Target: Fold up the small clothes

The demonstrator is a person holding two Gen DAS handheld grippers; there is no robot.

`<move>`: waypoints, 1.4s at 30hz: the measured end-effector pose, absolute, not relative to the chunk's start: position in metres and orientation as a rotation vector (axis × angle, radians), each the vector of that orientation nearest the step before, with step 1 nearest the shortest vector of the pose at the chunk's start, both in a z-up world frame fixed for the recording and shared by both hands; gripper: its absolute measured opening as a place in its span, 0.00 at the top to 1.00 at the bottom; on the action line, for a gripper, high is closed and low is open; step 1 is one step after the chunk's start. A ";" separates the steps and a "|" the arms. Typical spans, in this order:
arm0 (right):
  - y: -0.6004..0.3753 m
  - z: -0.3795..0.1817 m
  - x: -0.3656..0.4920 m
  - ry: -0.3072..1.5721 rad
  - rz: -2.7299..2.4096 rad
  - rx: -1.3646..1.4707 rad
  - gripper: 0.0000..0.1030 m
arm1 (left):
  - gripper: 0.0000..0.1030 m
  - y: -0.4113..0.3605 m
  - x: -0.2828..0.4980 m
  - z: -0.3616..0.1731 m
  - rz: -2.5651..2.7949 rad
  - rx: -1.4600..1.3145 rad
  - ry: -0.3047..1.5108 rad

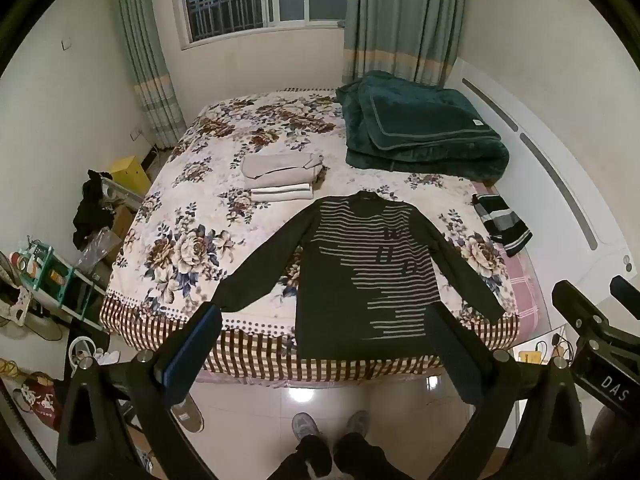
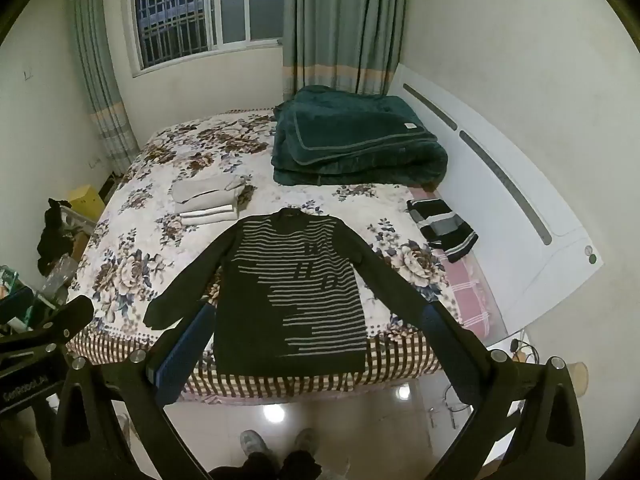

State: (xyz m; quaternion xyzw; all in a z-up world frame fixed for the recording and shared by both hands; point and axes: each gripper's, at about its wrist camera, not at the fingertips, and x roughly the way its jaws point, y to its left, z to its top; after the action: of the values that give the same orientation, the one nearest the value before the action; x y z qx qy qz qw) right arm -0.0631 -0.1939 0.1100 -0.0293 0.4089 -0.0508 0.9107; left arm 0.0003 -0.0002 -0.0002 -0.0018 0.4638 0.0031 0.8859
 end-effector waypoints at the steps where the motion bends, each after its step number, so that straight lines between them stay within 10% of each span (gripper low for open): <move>1: -0.194 0.110 -0.063 0.844 -0.103 -0.062 0.00 | 0.00 0.000 0.000 0.000 0.003 -0.012 0.956; 42: -0.189 0.130 -0.060 0.836 -0.098 -0.063 0.00 | 0.00 -0.015 0.015 0.023 0.007 -0.002 0.919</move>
State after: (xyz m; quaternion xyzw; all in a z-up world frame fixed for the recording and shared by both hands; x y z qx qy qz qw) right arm -0.0602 -0.1889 0.1300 -0.0308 0.4059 -0.0475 0.9122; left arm 0.0150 -0.0146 0.0233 -0.0012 0.4436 0.0033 0.8962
